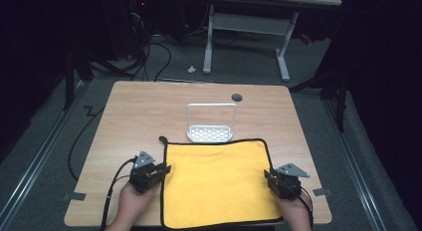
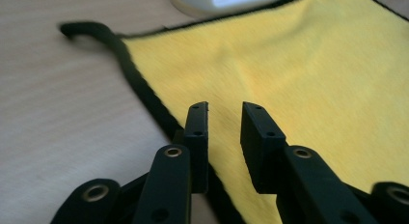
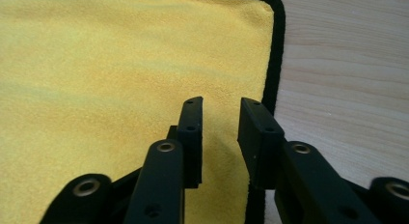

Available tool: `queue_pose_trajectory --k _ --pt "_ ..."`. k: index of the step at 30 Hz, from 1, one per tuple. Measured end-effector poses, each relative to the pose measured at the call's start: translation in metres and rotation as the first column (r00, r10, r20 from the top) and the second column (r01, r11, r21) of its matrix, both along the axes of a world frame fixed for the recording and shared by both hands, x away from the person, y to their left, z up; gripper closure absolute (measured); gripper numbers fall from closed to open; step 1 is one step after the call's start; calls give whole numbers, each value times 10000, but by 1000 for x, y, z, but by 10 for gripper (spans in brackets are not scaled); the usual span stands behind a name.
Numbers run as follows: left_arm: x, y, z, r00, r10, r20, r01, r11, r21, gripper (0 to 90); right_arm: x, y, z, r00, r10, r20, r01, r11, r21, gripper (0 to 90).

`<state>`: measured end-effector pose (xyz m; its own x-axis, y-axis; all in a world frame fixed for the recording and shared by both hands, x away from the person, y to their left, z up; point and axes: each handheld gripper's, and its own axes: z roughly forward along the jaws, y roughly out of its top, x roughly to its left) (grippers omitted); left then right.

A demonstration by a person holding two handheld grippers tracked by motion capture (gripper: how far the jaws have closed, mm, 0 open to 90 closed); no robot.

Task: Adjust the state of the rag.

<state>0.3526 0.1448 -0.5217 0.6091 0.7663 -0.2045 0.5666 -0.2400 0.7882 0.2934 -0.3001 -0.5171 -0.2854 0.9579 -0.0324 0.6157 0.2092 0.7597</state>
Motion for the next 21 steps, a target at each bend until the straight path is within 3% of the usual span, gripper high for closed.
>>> queue_pose_trajectory --k 6,8,13,16,21 --pt "39 6 0 9970 768 -87 -768 9970 51 563 -3 0 -2 9998 59 164 -55 9997 -231 702" --pt "54 2 -4 9954 894 -340 -892 9960 79 490 -3 0 -1 9997 69 218 -66 9999 -127 705" --pt "68 -5 -7 9908 1169 -676 -1141 9925 440 463 -5 2 2 9992 102 381 -96 9998 -162 718" --pt "73 -11 -10 9877 1390 -718 -1361 9897 440 471 -7 4 5 9978 383 539 -373 9991 -201 689" --pt "71 -19 -11 9882 1511 -237 -1485 9850 877 551 -9 14 11 9937 842 738 -825 9962 -269 631"
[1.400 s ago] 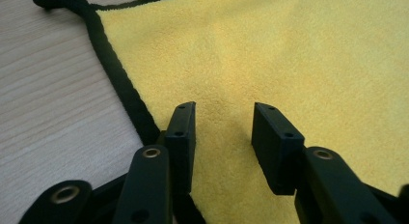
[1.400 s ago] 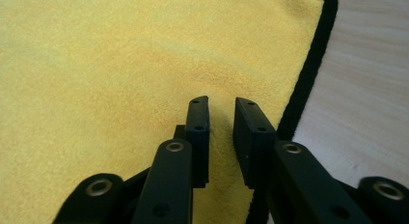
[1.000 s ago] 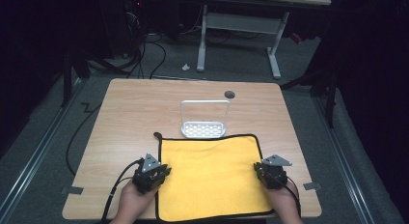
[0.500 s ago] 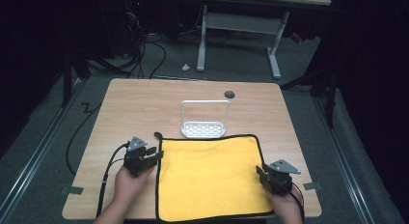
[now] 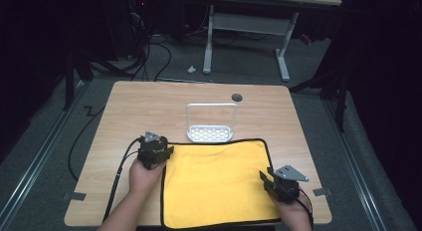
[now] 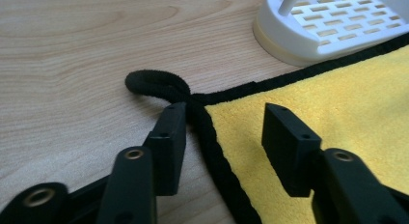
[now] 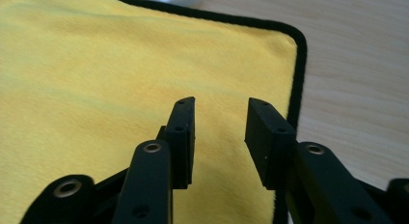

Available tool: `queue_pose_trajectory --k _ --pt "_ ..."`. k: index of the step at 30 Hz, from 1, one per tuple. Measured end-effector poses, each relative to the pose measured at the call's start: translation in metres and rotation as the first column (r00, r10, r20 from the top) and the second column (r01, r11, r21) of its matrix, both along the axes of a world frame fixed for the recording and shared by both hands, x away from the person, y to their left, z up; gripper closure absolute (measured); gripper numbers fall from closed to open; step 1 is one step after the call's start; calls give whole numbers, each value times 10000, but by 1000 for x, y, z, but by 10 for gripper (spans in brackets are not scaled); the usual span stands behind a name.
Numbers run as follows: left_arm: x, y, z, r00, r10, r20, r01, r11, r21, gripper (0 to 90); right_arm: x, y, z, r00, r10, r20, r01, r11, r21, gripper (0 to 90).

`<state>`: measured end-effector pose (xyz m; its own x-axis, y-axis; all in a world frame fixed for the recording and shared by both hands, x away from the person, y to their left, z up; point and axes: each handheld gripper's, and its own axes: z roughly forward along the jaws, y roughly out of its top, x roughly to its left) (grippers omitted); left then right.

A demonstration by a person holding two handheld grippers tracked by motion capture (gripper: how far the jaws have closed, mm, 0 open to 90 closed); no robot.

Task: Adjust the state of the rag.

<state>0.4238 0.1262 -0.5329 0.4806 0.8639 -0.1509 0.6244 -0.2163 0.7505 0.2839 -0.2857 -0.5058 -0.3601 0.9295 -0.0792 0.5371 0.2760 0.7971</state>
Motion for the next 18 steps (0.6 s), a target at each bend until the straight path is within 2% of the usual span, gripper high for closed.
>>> queue_pose_trajectory --k 2,6,7,9,10,11,12,13,14,15,17,18 --pt "-1 -2 0 9999 44 130 -47 9998 215 606 -1 6 2 9998 189 63 -190 9998 90 589" --pt "-8 -10 -2 9968 -479 644 417 9947 944 789 -3 28 4 9955 948 63 -948 9955 33 524" --pt "-8 -10 -2 9968 -479 644 417 9947 944 808 -3 28 4 9955 948 63 -948 9955 33 524" --pt "-9 -11 -1 9962 -535 682 464 9937 1017 840 -6 45 6 9913 1313 122 -1313 9913 20 481" --pt "-9 -10 -1 9961 -544 690 474 9940 987 840 -6 45 6 9913 1313 122 -1313 9913 20 481" --pt "-9 -9 -1 9966 -544 615 490 9951 860 846 -8 51 6 9888 1485 144 -1486 9889 18 479" --pt "-8 -6 -1 9973 -520 508 487 9967 646 849 -9 65 5 9803 1974 74 -1974 9803 29 468" --pt "-7 -4 -2 9982 -489 359 475 9981 382 849 -10 73 5 9763 2163 42 -2163 9763 6 471" --pt "-5 -1 -2 9984 -465 324 459 9988 170 849 -10 73 5 9763 2163 42 -2163 9763 6 471" --pt "-5 1 -2 9990 -431 108 432 9990 -99 849 -10 82 5 9715 2369 52 -2368 9715 -70 471" --pt "-4 4 -3 9990 -450 -39 448 9981 -412 850 -9 98 5 9608 2774 -27 -2774 9606 -182 462" --pt "-3 6 -3 9988 -471 -114 464 9973 -564 849 -6 114 4 9516 3069 -142 -3072 9513 -276 455"
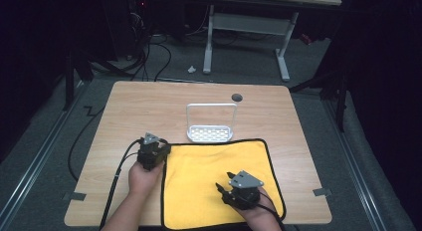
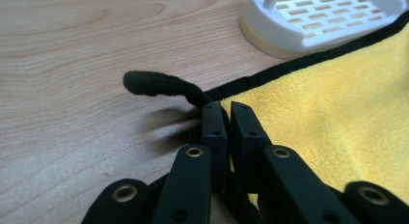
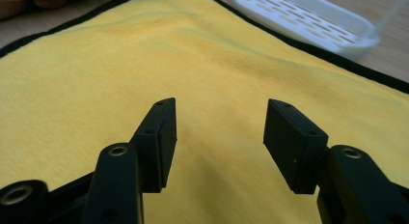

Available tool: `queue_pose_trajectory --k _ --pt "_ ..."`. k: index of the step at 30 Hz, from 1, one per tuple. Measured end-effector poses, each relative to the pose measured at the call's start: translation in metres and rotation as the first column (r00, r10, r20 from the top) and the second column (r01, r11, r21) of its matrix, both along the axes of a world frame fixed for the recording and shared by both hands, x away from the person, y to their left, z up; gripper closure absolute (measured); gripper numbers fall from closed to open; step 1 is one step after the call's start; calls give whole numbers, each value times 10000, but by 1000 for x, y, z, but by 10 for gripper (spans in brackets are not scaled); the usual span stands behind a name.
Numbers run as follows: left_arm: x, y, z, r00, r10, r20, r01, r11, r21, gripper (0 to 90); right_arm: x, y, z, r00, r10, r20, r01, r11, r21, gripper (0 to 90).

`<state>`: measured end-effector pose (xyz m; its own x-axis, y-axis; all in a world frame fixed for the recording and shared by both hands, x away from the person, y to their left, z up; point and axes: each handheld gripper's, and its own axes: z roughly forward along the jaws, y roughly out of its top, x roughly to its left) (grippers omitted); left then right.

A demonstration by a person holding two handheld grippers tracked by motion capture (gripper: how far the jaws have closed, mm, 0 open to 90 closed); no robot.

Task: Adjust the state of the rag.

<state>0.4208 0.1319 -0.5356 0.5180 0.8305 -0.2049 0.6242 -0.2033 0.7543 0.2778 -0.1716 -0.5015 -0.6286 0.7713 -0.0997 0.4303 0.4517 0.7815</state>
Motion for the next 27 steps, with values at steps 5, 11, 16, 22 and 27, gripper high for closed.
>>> queue_pose_trajectory --k 5,11,16,22,27 --pt "1 3 -1 9999 4 -149 -8 9996 -299 845 6 33 -1 9982 578 -128 -577 9983 107 463" --pt "0 5 -1 9999 -9 -117 3 9986 -526 847 13 85 -14 9880 1483 -425 -1483 9889 16 464" --pt "0 5 -1 9999 -24 -103 18 9986 -528 846 13 111 -20 9794 1926 -609 -1941 9808 -201 463" --pt "1 5 -1 9999 6 -146 -14 9984 -569 847 10 132 -20 9699 2307 -784 -2325 9725 -155 463" --pt "1 5 -1 9998 8 -187 -20 9981 -620 848 4 152 -21 9584 2690 -953 -2722 9620 -216 464"
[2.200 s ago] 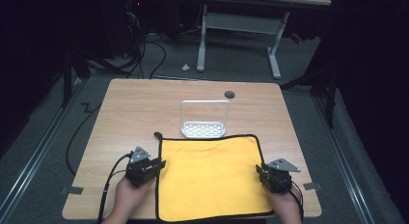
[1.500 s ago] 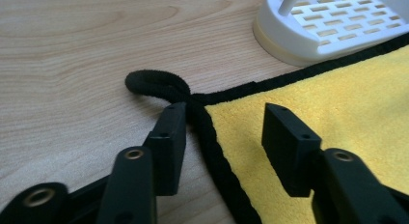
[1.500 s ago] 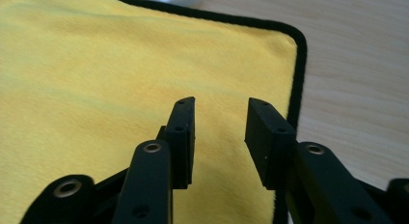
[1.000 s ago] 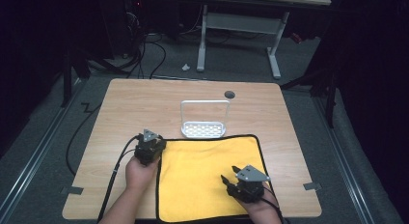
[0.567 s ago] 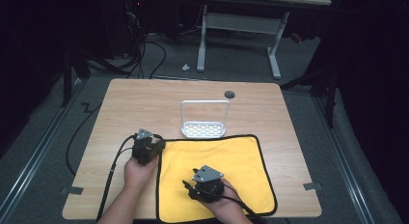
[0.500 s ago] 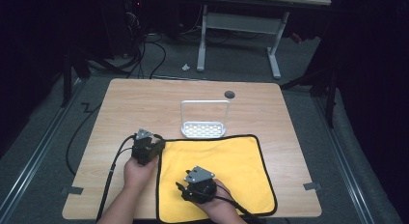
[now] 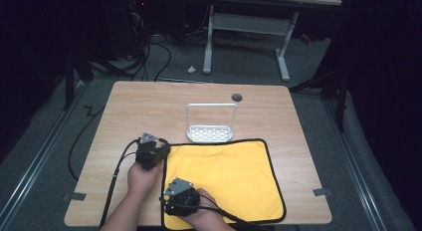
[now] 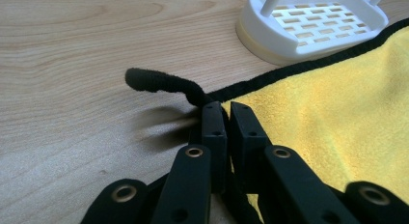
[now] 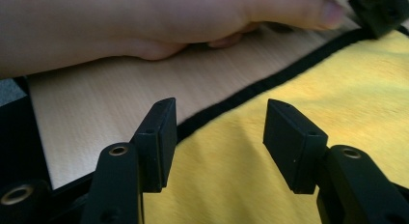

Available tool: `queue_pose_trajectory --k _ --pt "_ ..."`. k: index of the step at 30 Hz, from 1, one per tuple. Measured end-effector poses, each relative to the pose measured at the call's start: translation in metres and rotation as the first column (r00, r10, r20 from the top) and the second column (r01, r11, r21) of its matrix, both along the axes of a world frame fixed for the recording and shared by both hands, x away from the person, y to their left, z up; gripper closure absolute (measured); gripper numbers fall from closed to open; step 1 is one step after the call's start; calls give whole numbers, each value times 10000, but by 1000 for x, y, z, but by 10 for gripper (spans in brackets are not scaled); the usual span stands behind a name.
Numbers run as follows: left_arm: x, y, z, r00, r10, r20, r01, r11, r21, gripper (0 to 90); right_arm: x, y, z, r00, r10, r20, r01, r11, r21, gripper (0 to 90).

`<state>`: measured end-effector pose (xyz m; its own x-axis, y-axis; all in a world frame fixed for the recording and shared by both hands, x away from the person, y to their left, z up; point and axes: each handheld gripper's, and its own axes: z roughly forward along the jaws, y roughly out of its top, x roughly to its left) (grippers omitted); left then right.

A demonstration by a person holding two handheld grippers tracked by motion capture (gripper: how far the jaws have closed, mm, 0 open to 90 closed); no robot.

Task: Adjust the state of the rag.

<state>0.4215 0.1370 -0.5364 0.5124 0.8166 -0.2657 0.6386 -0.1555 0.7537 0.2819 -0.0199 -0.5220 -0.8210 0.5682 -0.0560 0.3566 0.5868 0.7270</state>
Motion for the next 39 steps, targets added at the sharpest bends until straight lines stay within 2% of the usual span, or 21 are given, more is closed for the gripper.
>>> queue_pose_trajectory --k 7,15,19,21,23,27,30,33,35,38,39 --pt "0 0 0 10000 -7 -33 8 10000 46 848 -5 9 -4 9994 296 -168 -302 9988 -381 492" --pt "0 0 0 10000 14 -56 -14 10000 53 848 -9 4 -6 9992 272 -290 -281 9991 -315 561" --pt "0 0 0 10000 19 -47 -19 10000 14 850 -8 2 -7 9998 106 -175 -111 9995 -296 673" --pt "0 1 0 10000 -9 -29 9 10000 31 852 -8 2 -6 10000 18 24 -17 9990 -444 759" --pt "1 1 0 10000 30 -82 -30 10000 -38 854 -7 1 -4 9999 -19 146 27 9982 -604 807" --pt "0 0 0 9999 24 -123 -24 10000 -55 857 -9 -1 0 9994 -43 353 59 9989 -459 818" --pt "1 3 1 9997 -9 -249 1 9996 -296 864 -12 -4 8 9976 -43 689 58 9997 -220 821" --pt "1 9 2 9993 168 -321 -196 9958 -889 868 -12 -6 12 9965 -105 834 113 9999 -84 821" --pt "0 10 4 9994 252 -245 -275 9945 -1015 870 -12 -8 17 9952 -143 969 134 9999 98 822" --pt "-1 13 7 9987 451 -251 -485 9862 -1583 871 -13 -8 27 9916 -257 1269 195 9986 502 822" --pt "-2 13 8 9983 540 -230 -571 9842 -1677 871 -13 -8 27 9916 -257 1269 195 9986 502 822"
